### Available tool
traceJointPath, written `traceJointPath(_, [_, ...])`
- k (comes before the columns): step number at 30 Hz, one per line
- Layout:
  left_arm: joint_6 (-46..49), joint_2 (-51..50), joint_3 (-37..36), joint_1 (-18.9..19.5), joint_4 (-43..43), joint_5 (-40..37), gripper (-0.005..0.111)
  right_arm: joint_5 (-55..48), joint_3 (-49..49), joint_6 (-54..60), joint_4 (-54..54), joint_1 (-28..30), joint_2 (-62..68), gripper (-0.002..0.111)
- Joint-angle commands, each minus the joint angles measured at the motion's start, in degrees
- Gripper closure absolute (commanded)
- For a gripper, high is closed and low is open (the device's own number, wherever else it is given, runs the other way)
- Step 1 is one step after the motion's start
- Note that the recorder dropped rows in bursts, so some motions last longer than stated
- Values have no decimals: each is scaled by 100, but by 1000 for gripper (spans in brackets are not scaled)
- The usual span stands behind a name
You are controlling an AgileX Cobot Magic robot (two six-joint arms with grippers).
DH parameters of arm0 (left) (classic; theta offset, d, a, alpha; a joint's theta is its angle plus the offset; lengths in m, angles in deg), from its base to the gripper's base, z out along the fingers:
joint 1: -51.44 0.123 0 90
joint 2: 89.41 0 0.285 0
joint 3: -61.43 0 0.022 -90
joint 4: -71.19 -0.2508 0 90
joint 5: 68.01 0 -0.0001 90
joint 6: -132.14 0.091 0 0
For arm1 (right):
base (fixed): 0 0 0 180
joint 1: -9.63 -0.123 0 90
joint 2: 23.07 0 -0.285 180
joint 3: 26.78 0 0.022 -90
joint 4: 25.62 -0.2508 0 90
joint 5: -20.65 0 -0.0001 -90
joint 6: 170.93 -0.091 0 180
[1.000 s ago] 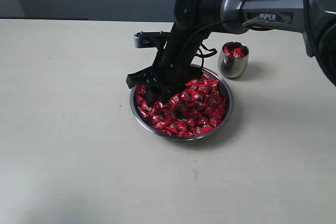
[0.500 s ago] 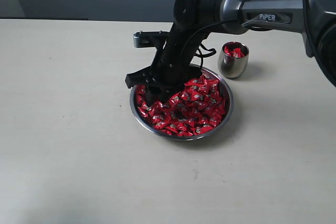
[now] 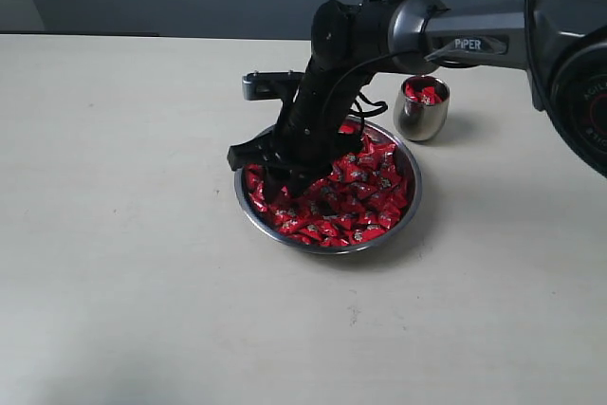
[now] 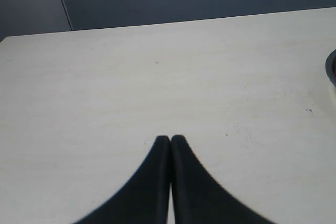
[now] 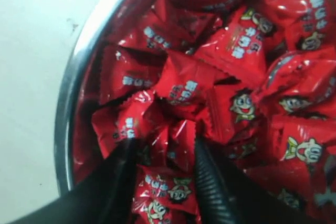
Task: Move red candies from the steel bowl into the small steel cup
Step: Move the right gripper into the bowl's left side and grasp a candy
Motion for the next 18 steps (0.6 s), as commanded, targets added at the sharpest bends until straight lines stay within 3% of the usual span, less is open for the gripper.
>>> traceJointPath(1, [-15,27,48,-2,-11,46,106,27,-35,1,-40,4,-23,73])
traceJointPath(7, [-15,27,48,-2,-11,46,106,27,-35,1,-40,4,-23,108])
traceJointPath(18, [-15,27,48,-2,-11,46,106,-14,-35,1,-97,4,-313,108])
